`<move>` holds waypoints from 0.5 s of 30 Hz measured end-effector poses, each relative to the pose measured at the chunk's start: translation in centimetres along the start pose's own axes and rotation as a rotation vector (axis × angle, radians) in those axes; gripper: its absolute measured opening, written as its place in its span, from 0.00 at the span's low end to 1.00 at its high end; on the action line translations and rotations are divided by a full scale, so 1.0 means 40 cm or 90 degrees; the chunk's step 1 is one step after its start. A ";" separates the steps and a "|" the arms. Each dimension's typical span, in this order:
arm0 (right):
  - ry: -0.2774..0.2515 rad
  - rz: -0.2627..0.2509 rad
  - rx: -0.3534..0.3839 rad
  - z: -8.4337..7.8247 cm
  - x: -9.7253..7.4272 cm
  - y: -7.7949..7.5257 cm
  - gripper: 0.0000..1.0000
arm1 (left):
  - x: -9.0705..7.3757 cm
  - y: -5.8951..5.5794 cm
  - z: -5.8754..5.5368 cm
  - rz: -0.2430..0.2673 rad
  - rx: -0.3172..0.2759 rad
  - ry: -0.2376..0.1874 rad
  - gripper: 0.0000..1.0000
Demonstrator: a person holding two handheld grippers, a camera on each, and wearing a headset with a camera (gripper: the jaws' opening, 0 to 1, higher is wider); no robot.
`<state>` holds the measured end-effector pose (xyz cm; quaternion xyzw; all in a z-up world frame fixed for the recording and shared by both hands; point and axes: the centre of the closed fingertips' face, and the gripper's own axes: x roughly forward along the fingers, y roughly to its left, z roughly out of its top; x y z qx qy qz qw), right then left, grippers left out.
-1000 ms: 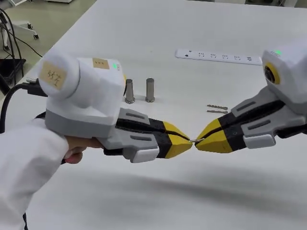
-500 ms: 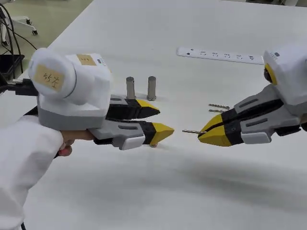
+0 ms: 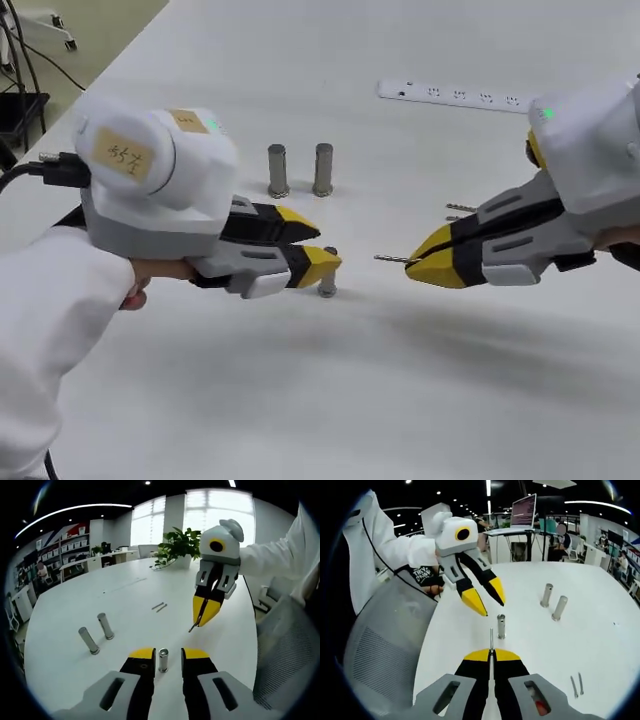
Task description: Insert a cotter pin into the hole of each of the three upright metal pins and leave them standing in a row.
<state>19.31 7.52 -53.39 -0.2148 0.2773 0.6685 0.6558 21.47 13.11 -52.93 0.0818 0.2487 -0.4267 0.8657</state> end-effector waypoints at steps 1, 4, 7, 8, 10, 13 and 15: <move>0.000 0.000 0.002 0.000 0.005 -0.003 0.00 | 0.003 0.001 -0.003 -0.002 0.001 0.004 0.17; 0.003 0.000 0.004 -0.002 0.017 -0.009 0.00 | 0.010 0.005 -0.012 -0.006 0.009 0.014 0.17; 0.008 0.002 0.004 -0.007 0.029 -0.014 0.00 | 0.019 0.008 -0.024 -0.011 0.019 0.028 0.16; 0.009 0.002 0.004 -0.008 0.034 -0.017 0.00 | 0.022 0.009 -0.029 -0.014 0.020 0.033 0.16; 0.012 0.003 0.005 -0.010 0.041 -0.022 0.00 | 0.027 0.011 -0.031 -0.018 0.020 0.036 0.15; 0.013 0.007 0.009 -0.011 0.047 -0.027 0.00 | 0.034 0.012 -0.036 -0.024 0.019 0.044 0.12; 0.014 0.008 0.010 -0.012 0.052 -0.032 0.00 | 0.038 0.014 -0.039 -0.025 0.020 0.048 0.10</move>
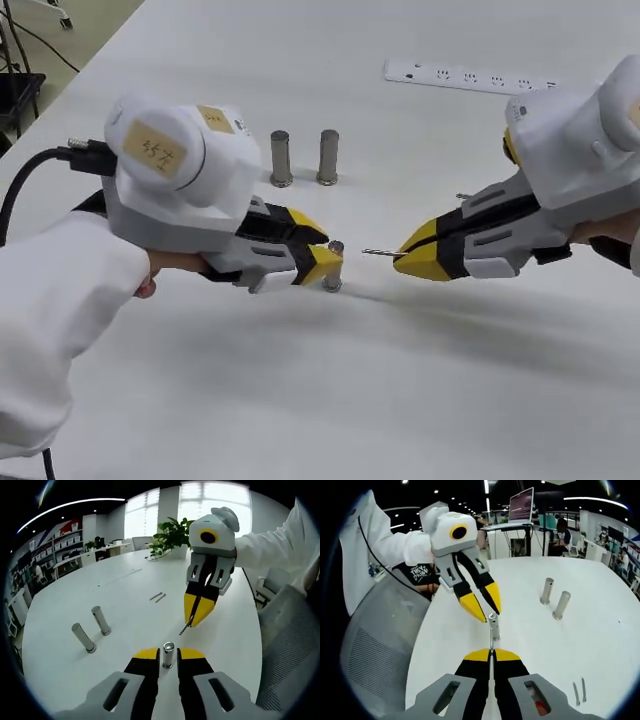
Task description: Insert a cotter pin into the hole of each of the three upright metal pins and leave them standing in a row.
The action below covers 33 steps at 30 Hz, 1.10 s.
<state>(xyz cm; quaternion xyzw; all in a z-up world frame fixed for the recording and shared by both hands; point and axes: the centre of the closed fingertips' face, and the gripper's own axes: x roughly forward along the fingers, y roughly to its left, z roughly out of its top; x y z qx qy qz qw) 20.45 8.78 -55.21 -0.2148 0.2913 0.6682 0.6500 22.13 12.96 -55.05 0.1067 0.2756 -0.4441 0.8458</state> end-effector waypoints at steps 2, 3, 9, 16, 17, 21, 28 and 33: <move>0.002 0.002 0.000 -0.001 0.004 -0.002 0.00 | 0.002 0.000 0.002 -0.004 -0.006 -0.003 0.09; 0.003 0.003 0.001 -0.001 0.006 -0.003 0.00 | 0.003 0.000 0.002 -0.006 -0.006 -0.004 0.09; 0.008 0.010 0.001 -0.002 0.017 -0.008 0.00 | 0.009 -0.001 0.004 -0.016 -0.004 -0.004 0.06; 0.006 0.017 -0.004 0.008 0.025 -0.010 0.00 | 0.010 -0.004 0.004 -0.027 -0.010 -0.004 0.06; 0.007 0.018 -0.005 0.009 0.026 -0.010 0.00 | 0.010 -0.004 0.004 -0.027 -0.011 -0.004 0.06; 0.008 0.023 -0.009 0.013 0.030 -0.008 0.00 | 0.010 -0.002 0.003 -0.025 -0.012 -0.005 0.06; 0.014 0.027 -0.016 0.015 0.044 -0.012 0.00 | 0.010 -0.003 0.002 -0.027 -0.019 -0.005 0.06; 0.013 0.026 -0.012 0.018 0.054 -0.015 0.00 | 0.008 -0.004 0.000 -0.027 -0.017 -0.002 0.06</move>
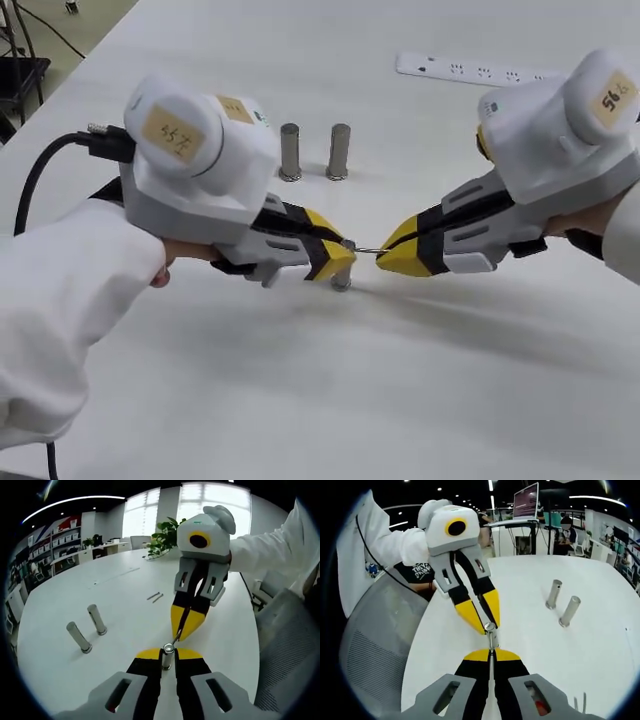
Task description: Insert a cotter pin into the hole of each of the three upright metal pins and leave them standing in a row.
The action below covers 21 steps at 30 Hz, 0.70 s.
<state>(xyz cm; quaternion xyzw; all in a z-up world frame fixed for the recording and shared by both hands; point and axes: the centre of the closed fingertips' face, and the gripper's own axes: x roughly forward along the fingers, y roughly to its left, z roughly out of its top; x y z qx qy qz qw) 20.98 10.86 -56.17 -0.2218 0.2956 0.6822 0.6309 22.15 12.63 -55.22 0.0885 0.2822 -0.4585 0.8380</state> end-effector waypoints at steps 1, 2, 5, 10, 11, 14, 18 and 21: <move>0.000 0.000 0.001 0.001 0.002 0.000 0.00 | 0.000 0.000 0.000 0.000 0.000 0.000 0.06; 0.000 -0.002 0.000 0.002 0.004 0.000 0.00 | -0.001 0.000 -0.001 0.000 -0.003 0.000 0.06; 0.000 -0.002 -0.002 0.007 0.011 0.001 0.00 | -0.002 0.000 -0.001 0.001 -0.003 0.000 0.06; -0.003 0.000 -0.013 0.016 0.021 0.004 0.00 | -0.004 -0.002 -0.001 0.001 -0.003 0.003 0.06; -0.001 0.002 -0.019 0.017 0.023 0.005 0.00 | -0.004 -0.003 -0.001 0.000 -0.002 0.003 0.06; 0.004 -0.002 -0.026 0.018 0.026 0.002 0.00 | -0.005 -0.003 -0.001 0.000 0.001 0.006 0.06; 0.010 0.002 -0.036 0.018 0.026 0.006 0.00 | -0.006 -0.005 -0.001 -0.002 -0.001 0.008 0.06; 0.010 -0.005 -0.048 0.019 0.025 0.005 0.00 | -0.007 -0.004 -0.001 0.000 -0.004 0.010 0.06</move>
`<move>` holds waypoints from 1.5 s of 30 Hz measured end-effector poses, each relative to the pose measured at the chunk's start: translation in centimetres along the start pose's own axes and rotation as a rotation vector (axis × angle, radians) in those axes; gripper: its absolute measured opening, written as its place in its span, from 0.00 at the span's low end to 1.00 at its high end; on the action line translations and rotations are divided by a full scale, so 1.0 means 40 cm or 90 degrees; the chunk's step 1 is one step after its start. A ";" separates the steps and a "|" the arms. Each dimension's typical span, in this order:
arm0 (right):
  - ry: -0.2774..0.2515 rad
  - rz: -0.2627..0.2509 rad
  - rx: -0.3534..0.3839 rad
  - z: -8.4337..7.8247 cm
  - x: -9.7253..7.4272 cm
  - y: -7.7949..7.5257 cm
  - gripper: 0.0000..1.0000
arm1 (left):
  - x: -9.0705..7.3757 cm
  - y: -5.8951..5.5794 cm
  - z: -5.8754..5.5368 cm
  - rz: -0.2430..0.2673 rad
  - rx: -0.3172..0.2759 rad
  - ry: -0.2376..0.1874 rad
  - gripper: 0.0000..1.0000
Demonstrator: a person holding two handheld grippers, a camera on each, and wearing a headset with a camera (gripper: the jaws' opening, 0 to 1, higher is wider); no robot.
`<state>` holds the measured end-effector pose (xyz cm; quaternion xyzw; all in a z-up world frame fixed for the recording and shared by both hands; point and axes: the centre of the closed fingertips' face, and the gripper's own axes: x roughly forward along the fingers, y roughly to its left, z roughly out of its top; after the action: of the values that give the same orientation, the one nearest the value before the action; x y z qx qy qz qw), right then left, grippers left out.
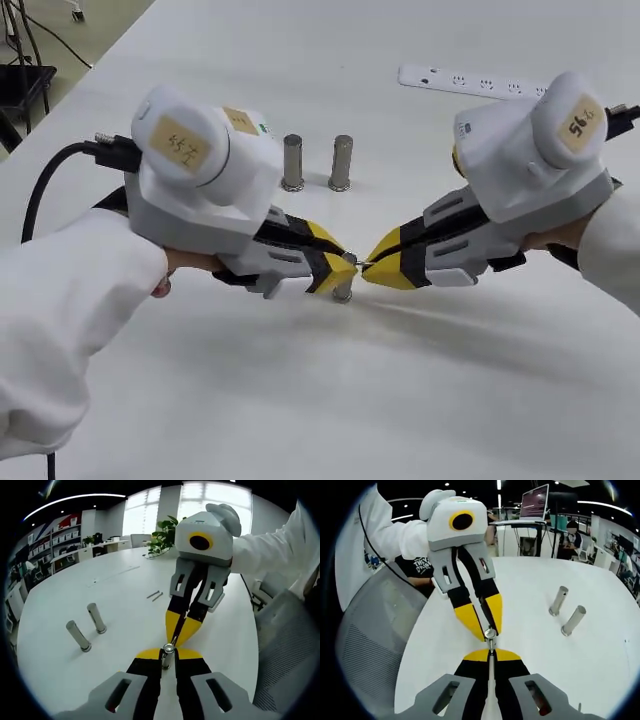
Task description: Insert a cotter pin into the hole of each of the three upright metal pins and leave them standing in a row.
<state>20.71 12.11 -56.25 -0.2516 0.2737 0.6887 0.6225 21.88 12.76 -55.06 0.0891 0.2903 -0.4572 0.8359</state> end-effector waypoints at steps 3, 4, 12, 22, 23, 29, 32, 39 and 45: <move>-0.001 -0.008 0.005 -0.002 -0.004 -0.006 0.00 | 0.000 0.000 0.000 0.000 0.002 0.001 0.06; -0.001 -0.010 0.007 -0.003 -0.006 -0.008 0.00 | 0.000 0.000 0.000 0.001 0.003 0.002 0.06; -0.008 -0.011 0.011 0.000 -0.013 -0.003 0.00 | -0.001 -0.002 -0.001 0.000 0.009 0.003 0.06; -0.005 -0.022 0.013 -0.002 -0.031 -0.006 0.02 | -0.004 0.001 -0.002 -0.001 0.013 0.002 0.06; -0.004 -0.023 0.012 -0.003 -0.033 -0.006 0.02 | -0.004 0.002 -0.002 0.000 0.013 0.002 0.06; -0.013 -0.021 0.010 0.000 -0.044 -0.002 0.00 | -0.002 0.001 -0.001 0.000 0.021 0.003 0.06; -0.011 -0.019 0.007 0.000 -0.043 0.000 0.00 | -0.001 0.001 -0.001 0.000 0.022 0.003 0.06; -0.016 -0.018 0.005 0.002 -0.040 -0.004 0.00 | 0.002 0.000 0.004 0.001 0.026 0.001 0.06; -0.023 -0.013 0.017 0.007 -0.035 -0.002 0.00 | 0.003 0.000 0.007 -0.002 0.035 0.002 0.06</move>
<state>20.92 11.31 -55.07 -0.2333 0.2690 0.6828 0.6380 22.04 12.54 -54.92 0.1122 0.2793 -0.4661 0.8319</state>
